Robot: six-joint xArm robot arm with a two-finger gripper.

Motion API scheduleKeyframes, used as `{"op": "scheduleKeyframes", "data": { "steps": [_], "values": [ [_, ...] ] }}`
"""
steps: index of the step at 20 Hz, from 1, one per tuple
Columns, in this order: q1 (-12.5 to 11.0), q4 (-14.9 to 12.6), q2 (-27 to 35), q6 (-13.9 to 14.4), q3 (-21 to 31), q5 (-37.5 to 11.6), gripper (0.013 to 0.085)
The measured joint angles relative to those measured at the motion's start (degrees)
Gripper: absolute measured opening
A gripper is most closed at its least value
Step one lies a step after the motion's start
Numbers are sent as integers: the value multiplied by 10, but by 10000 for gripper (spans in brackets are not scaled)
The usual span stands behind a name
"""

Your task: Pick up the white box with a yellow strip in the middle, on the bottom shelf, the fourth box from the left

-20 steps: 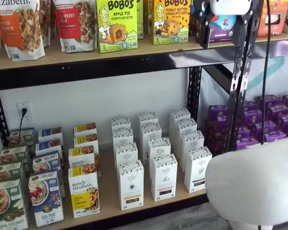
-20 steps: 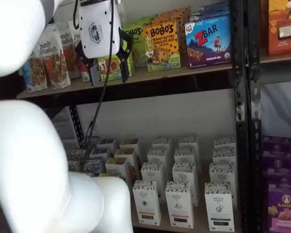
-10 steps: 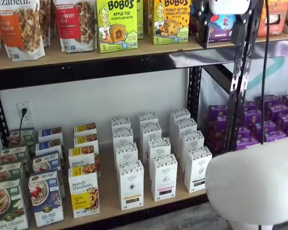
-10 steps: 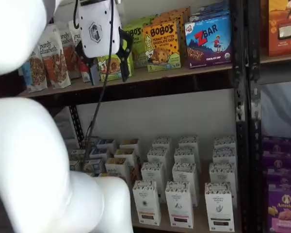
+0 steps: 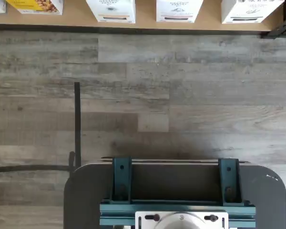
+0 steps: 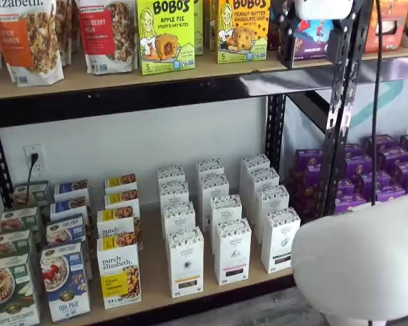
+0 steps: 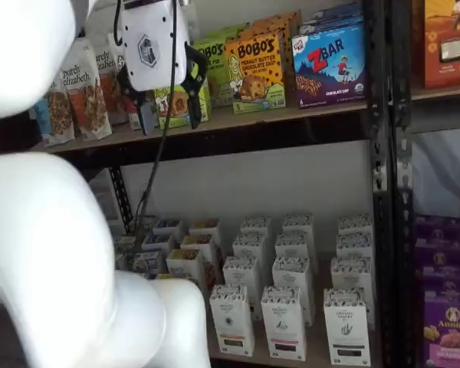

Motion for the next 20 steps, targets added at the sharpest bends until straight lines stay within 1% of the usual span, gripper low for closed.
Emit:
{"op": "scheduleKeyframes", "data": {
  "steps": [7, 12, 20],
  "values": [
    [8, 2, -1, 9, 1, 0, 850],
    [10, 2, -2, 11, 2, -1, 850],
    [4, 5, -1, 6, 4, -3, 850]
  ]
}}
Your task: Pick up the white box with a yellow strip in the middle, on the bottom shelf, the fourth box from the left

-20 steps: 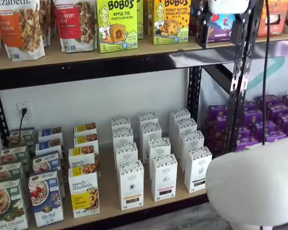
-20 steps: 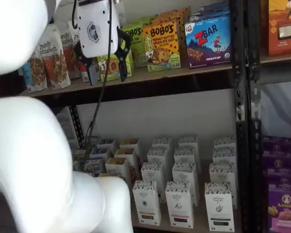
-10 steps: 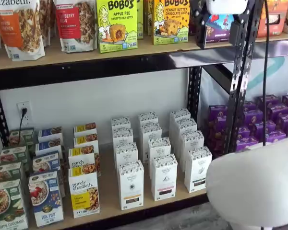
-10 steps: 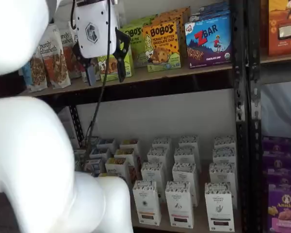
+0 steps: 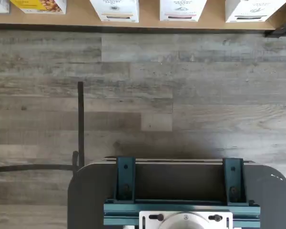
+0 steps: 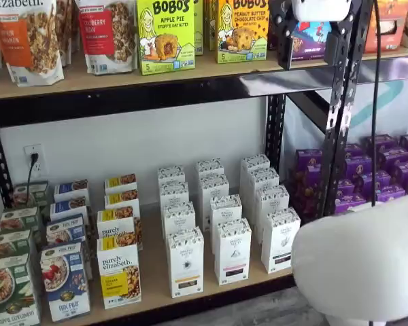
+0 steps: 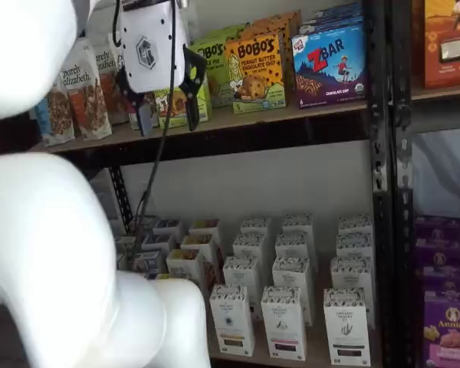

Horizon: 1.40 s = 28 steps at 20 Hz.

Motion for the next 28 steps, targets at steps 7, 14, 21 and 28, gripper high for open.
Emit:
{"op": "scheduleKeyframes", "data": {
  "steps": [7, 14, 21, 28],
  "values": [
    [-10, 2, 0, -9, 1, 0, 850],
    [-10, 0, -2, -10, 4, -1, 850],
    [-2, -5, -6, -4, 3, 3, 850],
    [12, -4, -8, 11, 2, 7, 850]
  ]
}}
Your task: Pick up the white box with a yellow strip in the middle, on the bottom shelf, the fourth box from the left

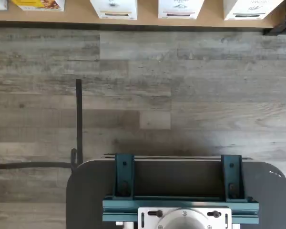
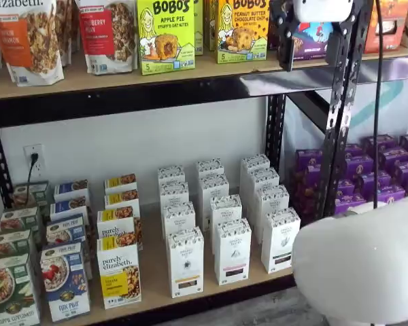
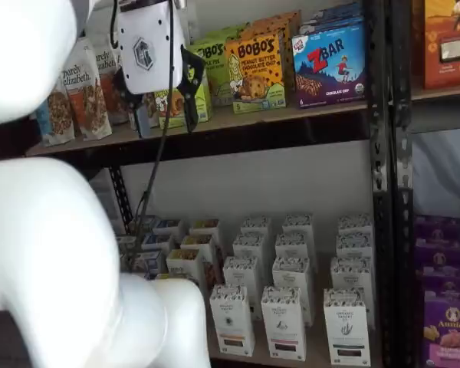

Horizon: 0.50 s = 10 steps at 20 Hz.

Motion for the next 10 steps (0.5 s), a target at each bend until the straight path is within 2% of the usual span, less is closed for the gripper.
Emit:
{"op": "scheduleKeyframes", "data": {
  "steps": [5, 10],
  "values": [
    [17, 0, -1, 16, 2, 1, 850],
    [19, 1, -3, 20, 3, -1, 850]
  ]
}}
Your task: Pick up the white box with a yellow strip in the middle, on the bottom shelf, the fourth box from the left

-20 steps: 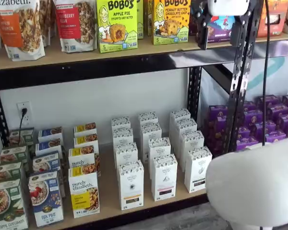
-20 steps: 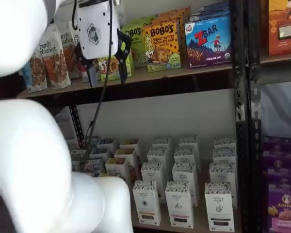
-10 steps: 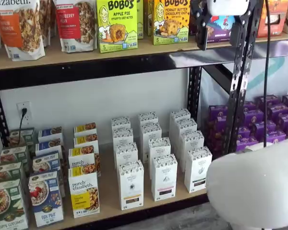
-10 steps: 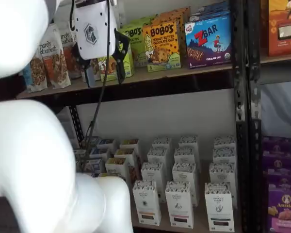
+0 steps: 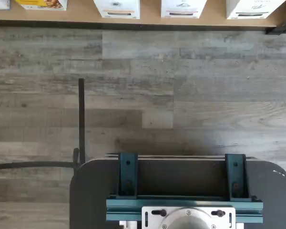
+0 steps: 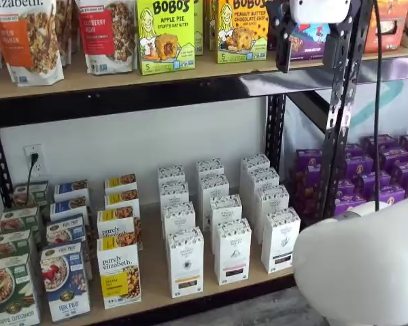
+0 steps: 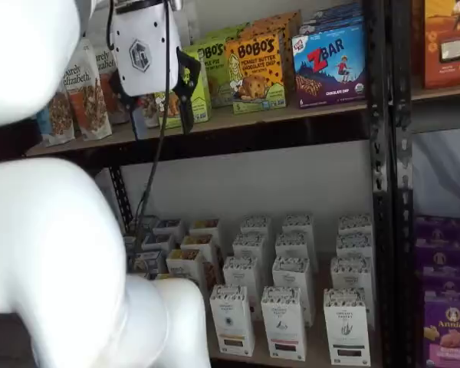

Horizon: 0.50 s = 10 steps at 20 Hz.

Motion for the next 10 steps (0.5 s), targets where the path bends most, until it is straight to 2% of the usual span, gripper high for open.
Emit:
{"op": "scheduleKeyframes", "data": {
  "steps": [6, 10],
  "values": [
    [-3, 2, -4, -2, 14, -7, 850],
    [2, -4, -12, -1, 38, -28, 850]
  ]
}}
